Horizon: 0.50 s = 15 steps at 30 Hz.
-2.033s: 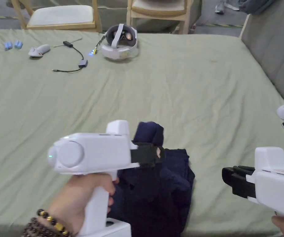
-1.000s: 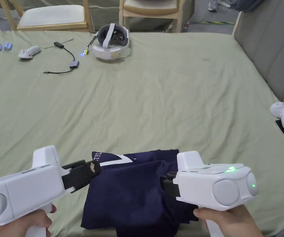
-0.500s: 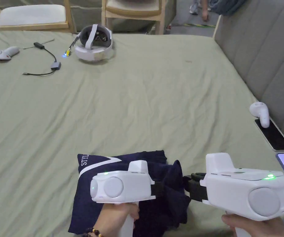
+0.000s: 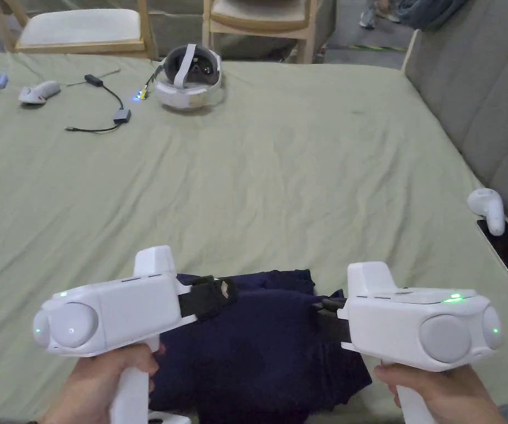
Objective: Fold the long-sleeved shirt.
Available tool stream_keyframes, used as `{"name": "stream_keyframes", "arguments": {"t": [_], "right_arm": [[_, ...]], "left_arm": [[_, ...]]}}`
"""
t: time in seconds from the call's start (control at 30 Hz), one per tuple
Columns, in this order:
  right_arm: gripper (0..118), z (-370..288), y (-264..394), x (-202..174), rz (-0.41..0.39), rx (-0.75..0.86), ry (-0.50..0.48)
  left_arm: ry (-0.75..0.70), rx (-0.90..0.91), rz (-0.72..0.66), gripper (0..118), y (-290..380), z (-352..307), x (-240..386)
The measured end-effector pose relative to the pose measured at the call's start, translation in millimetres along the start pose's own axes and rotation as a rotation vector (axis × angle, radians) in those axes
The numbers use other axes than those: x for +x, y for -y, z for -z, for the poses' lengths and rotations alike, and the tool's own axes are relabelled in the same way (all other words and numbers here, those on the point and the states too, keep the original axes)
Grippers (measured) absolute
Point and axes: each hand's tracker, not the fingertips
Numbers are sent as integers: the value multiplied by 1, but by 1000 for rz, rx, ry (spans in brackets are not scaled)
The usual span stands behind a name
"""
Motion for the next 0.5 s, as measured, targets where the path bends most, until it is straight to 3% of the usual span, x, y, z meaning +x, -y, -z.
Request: {"name": "stream_keyframes", "arguments": {"t": [0.13,0.17,0.2,0.23,0.27,0.37,0.5], "right_arm": [[0,41,3,1,-6,-85,2],[0,47,5,5,-1,-99,10],[0,54,8,11,17,-118,24],[0,60,11,17,36,-147,42],[0,65,14,23,52,-161,43],[0,73,20,37,119,-163,-25],[0,75,18,37,122,-171,-26]], "left_arm": [[-67,37,-33,9,-3,-46,-25],[-73,32,-38,26,-2,-50,-31],[-91,28,-55,70,0,-54,-36],[-117,32,-68,100,3,-54,-45],[-139,28,-79,111,5,-55,-50],[-138,22,-95,108,14,-42,-58],[-133,-50,-223,108,21,17,-96]]}}
